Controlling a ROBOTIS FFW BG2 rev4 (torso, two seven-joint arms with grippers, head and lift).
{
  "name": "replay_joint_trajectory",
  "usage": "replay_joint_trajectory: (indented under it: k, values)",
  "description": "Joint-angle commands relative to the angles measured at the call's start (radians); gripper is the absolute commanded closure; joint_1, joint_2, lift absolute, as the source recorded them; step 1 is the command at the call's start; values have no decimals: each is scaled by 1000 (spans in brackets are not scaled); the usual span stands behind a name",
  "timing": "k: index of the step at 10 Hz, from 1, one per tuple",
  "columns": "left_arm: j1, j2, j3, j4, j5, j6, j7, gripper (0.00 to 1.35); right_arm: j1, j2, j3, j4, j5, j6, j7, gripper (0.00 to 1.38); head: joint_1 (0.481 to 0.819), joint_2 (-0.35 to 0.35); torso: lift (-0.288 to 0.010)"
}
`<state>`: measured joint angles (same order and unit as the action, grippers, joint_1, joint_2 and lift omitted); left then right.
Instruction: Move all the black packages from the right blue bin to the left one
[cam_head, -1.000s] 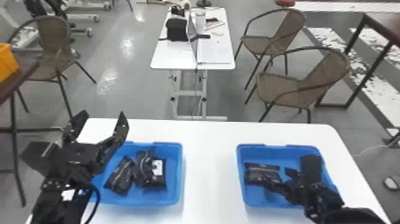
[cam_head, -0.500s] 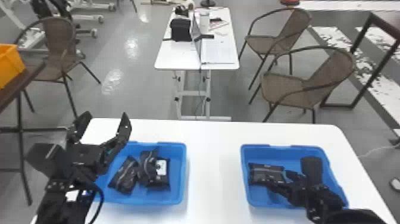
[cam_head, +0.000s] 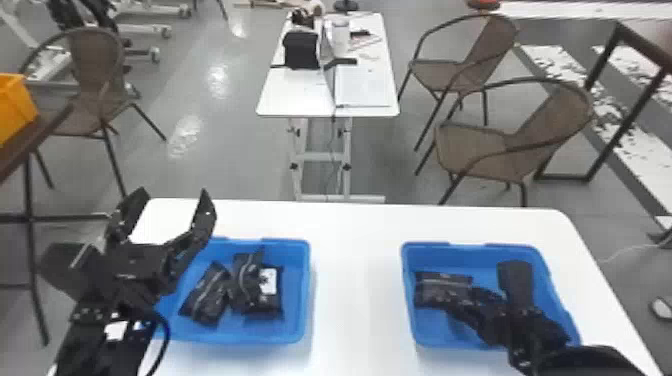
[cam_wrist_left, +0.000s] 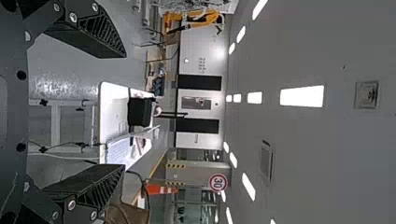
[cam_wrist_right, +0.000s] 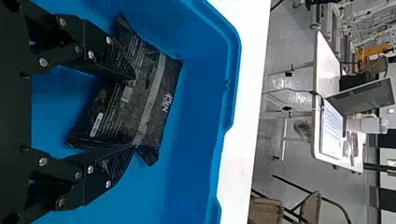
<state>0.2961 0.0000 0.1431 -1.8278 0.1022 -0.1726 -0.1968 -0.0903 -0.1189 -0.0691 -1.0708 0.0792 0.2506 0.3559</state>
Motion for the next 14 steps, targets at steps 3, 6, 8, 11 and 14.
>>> replay_joint_trajectory:
  k: [3,6,8,11,14]
  values:
    - [5,-3,4,4,2,-10,0,200,1,11,0,-15,-53,39,-25,1070,695,8,0]
    - [5,-3,4,7,5,-28,0,200,24,11,0,-92,-98,96,-25,1075,695,15,0]
    - [5,-3,4,5,2,-42,0,200,124,7,-1,-304,-145,151,-23,1076,695,22,0]
    - [8,-3,10,4,2,-42,2,200,307,-1,-35,-610,-263,210,-54,1076,695,33,0]
    - [5,-3,6,4,-2,-44,2,197,276,-27,-29,-610,-216,237,-31,598,695,31,0]
